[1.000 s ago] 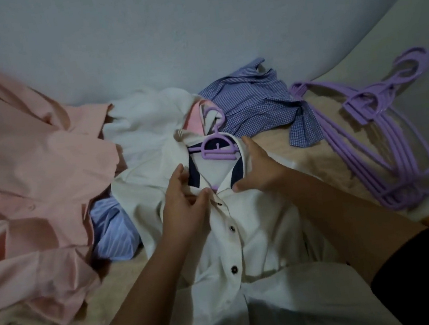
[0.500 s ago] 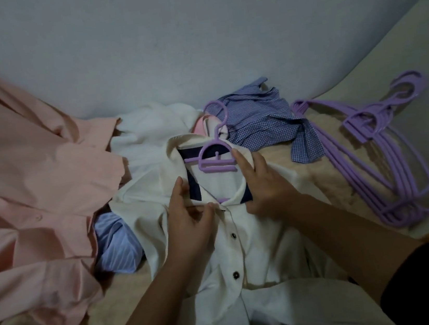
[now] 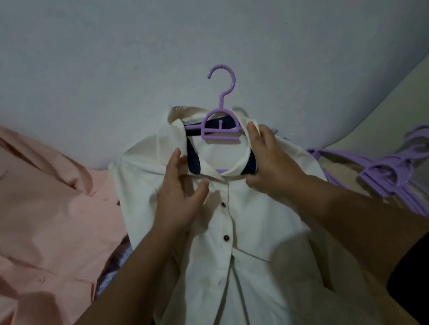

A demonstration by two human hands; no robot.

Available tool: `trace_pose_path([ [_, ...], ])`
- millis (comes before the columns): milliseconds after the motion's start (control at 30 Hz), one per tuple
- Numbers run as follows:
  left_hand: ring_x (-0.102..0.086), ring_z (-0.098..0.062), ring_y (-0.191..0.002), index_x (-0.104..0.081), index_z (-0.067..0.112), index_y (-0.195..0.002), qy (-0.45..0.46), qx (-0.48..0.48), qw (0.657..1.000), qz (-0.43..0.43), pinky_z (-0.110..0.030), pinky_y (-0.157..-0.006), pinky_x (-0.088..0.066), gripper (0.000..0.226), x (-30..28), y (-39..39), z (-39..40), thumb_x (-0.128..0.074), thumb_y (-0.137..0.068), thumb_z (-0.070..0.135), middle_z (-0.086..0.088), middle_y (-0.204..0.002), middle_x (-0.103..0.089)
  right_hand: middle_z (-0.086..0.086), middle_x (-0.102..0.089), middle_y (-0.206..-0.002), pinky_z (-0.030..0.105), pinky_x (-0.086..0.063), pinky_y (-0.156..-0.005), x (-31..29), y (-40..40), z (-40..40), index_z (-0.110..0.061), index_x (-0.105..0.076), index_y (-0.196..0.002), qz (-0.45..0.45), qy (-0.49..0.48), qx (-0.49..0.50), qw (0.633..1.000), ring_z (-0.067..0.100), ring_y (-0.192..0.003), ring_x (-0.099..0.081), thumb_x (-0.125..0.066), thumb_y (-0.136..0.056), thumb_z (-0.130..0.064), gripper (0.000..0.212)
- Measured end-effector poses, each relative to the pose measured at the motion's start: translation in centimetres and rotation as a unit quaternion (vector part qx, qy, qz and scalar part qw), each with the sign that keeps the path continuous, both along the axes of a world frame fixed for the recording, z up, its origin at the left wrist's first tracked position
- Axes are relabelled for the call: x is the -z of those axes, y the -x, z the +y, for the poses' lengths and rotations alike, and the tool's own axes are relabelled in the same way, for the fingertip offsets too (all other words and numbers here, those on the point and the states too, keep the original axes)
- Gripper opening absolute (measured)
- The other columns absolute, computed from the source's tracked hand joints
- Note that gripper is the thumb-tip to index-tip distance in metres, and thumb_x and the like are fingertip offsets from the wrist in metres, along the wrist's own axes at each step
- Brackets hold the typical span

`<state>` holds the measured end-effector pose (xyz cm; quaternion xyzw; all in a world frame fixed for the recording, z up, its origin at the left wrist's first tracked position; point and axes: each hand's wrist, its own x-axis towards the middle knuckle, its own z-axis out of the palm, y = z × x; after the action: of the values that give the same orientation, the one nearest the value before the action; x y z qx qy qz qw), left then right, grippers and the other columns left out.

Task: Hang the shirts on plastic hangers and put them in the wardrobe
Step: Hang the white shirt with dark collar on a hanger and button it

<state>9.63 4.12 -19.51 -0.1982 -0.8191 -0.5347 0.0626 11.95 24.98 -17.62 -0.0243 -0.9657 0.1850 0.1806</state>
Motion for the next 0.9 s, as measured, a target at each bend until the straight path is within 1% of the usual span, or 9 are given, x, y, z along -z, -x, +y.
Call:
trace_pose_path([
  [200,-0.036,-0.001,-0.131,-0.024,0.026,-0.151,0.072,0.023,0.997,-0.011,-0.018,-0.104,-0.03,0.075,1.6,4.4,1.0,-0.066,-0.088,0.026,0.009,-0.15,-0.036,0.006,0.006,-0.156,0.03,-0.038,-0.1,1.5,4.3,1.3,-0.016,0.007,-0.15,-0.047,-0.025,0.002,0.999,0.028,-0.137,-0.028,-0.074,-0.076,-0.021,0.11],
  [267,-0.036,0.0,-0.127,-0.029,0.024,-0.149,0.112,0.014,0.993,-0.023,-0.015,-0.101,-0.027,0.072,3.2,4.6,1.0,-0.066,-0.088,0.027,0.007,-0.148,-0.039,0.006,0.007,-0.157,0.031,-0.038,-0.1,3.4,4.8,1.4,-0.016,0.007,-0.15,-0.072,-0.035,-0.001,0.997,0.029,-0.139,-0.025,-0.074,-0.076,-0.022,0.11],
  [333,-0.038,-0.005,-0.13,-0.033,0.022,-0.148,0.132,0.001,0.991,-0.025,-0.015,-0.102,-0.026,0.069,4.6,4.4,0.9,-0.066,-0.088,0.028,0.005,-0.148,-0.041,0.006,0.011,-0.157,0.031,-0.038,-0.1,5.2,4.8,1.3,-0.017,0.009,-0.15,-0.092,-0.029,-0.001,0.995,0.029,-0.141,-0.022,-0.074,-0.076,-0.023,0.111],
  [467,-0.035,-0.009,-0.136,-0.037,0.021,-0.146,0.157,-0.01,0.988,0.012,-0.014,-0.105,-0.023,0.062,5.3,3.7,0.7,-0.063,-0.089,0.024,0.004,-0.151,-0.037,0.008,0.014,-0.158,0.031,-0.042,-0.097,6.5,3.7,0.7,-0.016,0.006,-0.151,-0.067,-0.008,0.008,0.998,0.028,-0.143,-0.019,-0.067,-0.082,-0.019,0.1],
  [567,-0.035,-0.01,-0.136,-0.04,0.021,-0.145,0.178,-0.032,0.983,0.034,-0.017,-0.106,-0.025,0.058,4.8,2.6,0.6,-0.06,-0.09,0.024,0.003,-0.151,-0.037,0.007,0.014,-0.158,0.026,-0.035,-0.103,6.5,1.8,-0.1,-0.015,0.001,-0.151,-0.04,0.02,0.012,0.999,0.024,-0.146,-0.009,-0.063,-0.086,-0.017,0.091],
  [633,-0.035,-0.013,-0.136,-0.042,0.021,-0.143,0.192,-0.058,0.979,0.044,-0.025,-0.109,-0.028,0.056,4.7,1.2,0.6,-0.059,-0.09,0.026,0.001,-0.15,-0.039,0.005,0.014,-0.158,0.025,-0.026,-0.11,6.5,0.1,-0.7,-0.016,0.0,-0.151,-0.05,0.051,0.015,0.997,0.022,-0.147,-0.003,-0.062,-0.087,-0.017,0.089],
  [700,-0.035,-0.013,-0.135,-0.045,0.021,-0.141,0.208,-0.074,0.973,0.062,-0.028,-0.108,-0.03,0.053,4.9,-0.6,0.7,-0.059,-0.09,0.028,0.001,-0.148,-0.041,0.004,0.011,-0.158,0.027,-0.02,-0.114,6.7,-1.9,-1.3,-0.017,-0.003,-0.151,-0.066,0.074,0.015,0.995,0.021,-0.146,-0.003,-0.06,-0.088,-0.016,0.086],
  [767,-0.037,-0.014,-0.134,-0.047,0.02,-0.139,0.215,-0.075,0.971,0.079,-0.026,-0.107,-0.029,0.052,5.3,-2.7,0.7,-0.06,-0.09,0.029,0.0,-0.147,-0.043,0.003,0.004,-0.158,0.028,-0.018,-0.115,7.1,-3.9,-1.8,-0.019,-0.008,-0.151,-0.085,0.091,0.016,0.992,0.02,-0.146,-0.006,-0.058,-0.09,-0.017,0.08],
  [900,-0.042,-0.017,-0.132,-0.051,0.015,-0.136,0.229,-0.069,0.967,0.085,-0.026,-0.108,-0.026,0.053,6.4,-6.8,0.0,-0.063,-0.086,0.029,-0.004,-0.142,-0.049,0.007,-0.025,-0.152,0.025,-0.02,-0.112,8.5,-8.0,-2.4,-0.014,-0.026,-0.147,-0.148,0.132,0.014,0.98,0.02,-0.139,-0.026,-0.056,-0.091,-0.019,0.064],
])
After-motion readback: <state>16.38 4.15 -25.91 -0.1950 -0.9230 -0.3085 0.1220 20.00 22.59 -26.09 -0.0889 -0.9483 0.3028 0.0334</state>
